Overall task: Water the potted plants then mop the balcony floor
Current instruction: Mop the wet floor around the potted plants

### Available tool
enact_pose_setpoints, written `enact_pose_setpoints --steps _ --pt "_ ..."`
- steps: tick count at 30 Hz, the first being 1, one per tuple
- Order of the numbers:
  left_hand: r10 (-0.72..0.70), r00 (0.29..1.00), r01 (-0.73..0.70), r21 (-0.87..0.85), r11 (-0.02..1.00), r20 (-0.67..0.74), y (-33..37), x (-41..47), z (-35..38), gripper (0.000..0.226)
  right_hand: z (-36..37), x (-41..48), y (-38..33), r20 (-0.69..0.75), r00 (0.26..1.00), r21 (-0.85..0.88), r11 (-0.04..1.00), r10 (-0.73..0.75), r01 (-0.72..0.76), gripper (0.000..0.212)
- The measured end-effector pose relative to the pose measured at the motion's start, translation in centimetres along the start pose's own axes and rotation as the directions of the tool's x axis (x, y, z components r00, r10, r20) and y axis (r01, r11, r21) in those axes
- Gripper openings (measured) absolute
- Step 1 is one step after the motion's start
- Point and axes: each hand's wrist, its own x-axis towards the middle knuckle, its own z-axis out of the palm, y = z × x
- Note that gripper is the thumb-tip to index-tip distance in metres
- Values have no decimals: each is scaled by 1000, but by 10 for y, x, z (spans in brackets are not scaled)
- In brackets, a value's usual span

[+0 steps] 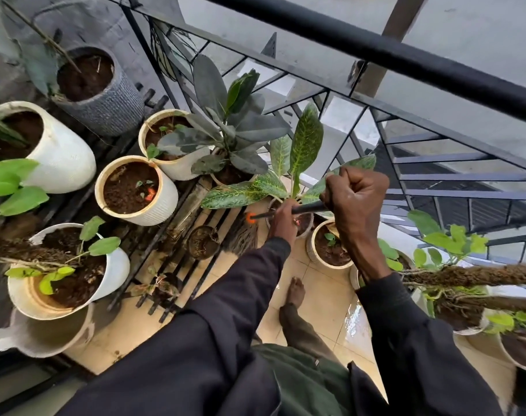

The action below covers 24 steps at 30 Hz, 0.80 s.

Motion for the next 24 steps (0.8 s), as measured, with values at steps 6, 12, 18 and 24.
enact_pose_setpoints --steps 6,12,18,24 --pt "-36 981 32 22 999 190 -15 43 23 25 0 -19 37 -48 997 -93 993 68 -73 36" --pt "-26 984 0 144 990 178 11 14 13 18 -15 -17 33 -114 982 38 988 151 -147 35" --pt "-74 988 39 238 970 138 -5 -7 11 38 -29 -10 48 -59 969 42 970 241 -239 36" --pt "-166 975 111 329 938 146 -43 -44 -5 31 -15 -20 50 78 961 14 963 266 -267 36"
